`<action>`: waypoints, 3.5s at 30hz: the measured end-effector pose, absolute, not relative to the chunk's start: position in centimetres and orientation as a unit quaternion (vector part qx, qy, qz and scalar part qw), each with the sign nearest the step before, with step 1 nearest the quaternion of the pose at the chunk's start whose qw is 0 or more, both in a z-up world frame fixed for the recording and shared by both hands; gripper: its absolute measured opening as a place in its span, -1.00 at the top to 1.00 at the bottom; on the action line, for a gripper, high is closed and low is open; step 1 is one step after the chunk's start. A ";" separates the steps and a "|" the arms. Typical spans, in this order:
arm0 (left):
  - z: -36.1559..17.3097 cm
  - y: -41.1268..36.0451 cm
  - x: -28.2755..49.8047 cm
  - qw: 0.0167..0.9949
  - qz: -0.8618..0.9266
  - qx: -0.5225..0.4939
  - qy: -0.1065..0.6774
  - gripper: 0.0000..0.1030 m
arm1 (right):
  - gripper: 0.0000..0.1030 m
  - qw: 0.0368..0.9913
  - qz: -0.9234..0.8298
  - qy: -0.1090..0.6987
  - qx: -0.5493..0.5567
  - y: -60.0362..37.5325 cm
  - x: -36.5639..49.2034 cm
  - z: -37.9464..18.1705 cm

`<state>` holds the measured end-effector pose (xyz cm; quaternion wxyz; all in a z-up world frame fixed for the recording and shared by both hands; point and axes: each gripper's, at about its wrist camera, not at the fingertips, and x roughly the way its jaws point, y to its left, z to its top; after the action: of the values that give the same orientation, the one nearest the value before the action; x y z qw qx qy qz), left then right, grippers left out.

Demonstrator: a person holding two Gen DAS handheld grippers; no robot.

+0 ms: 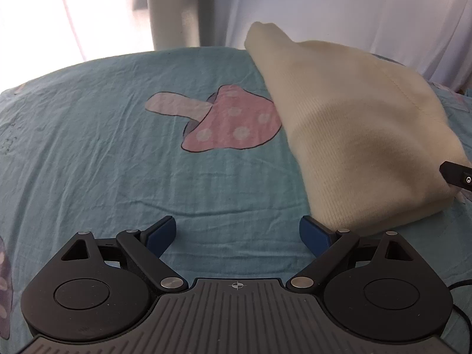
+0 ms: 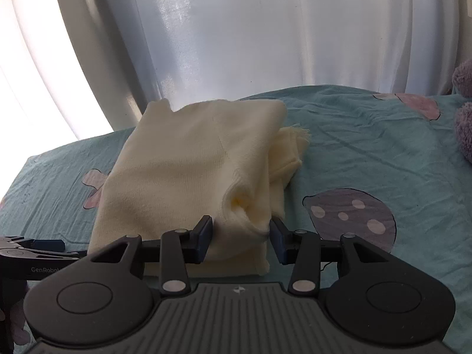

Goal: Fold small clothes

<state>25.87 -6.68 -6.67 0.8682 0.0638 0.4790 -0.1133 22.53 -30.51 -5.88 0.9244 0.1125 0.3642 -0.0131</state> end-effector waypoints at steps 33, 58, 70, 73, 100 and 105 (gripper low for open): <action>-5.9 -6.9 25.4 0.874 -0.108 0.079 0.467 -0.84 | 0.86 0.866 0.045 0.358 0.346 -35.0 23.5 -8.3; -3.7 -14.1 34.6 0.923 -0.076 0.018 0.377 -0.86 | 0.54 0.961 -0.030 0.273 0.027 -30.4 31.4 -3.2; -7.3 -16.9 33.3 0.946 -0.088 0.061 0.305 -1.00 | 0.58 0.952 -0.099 0.288 -0.022 -33.1 34.6 -9.4; -6.5 -14.9 33.1 0.939 -0.115 0.052 0.319 -1.00 | 0.53 0.949 -0.090 0.299 -0.052 -32.7 34.2 -8.6; -5.7 -9.7 34.8 0.862 -0.217 -0.086 0.450 -0.99 | -0.33 0.852 0.093 0.373 0.354 -40.9 30.4 -9.7; -6.6 -10.0 35.5 0.841 -0.254 -0.112 0.464 -0.99 | -0.16 0.847 0.101 0.373 0.365 -41.1 31.0 -9.6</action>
<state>35.52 -10.05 -6.56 0.8413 -0.1124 0.4637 -0.2541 31.02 -41.13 -9.65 0.8471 0.3650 0.3726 0.1014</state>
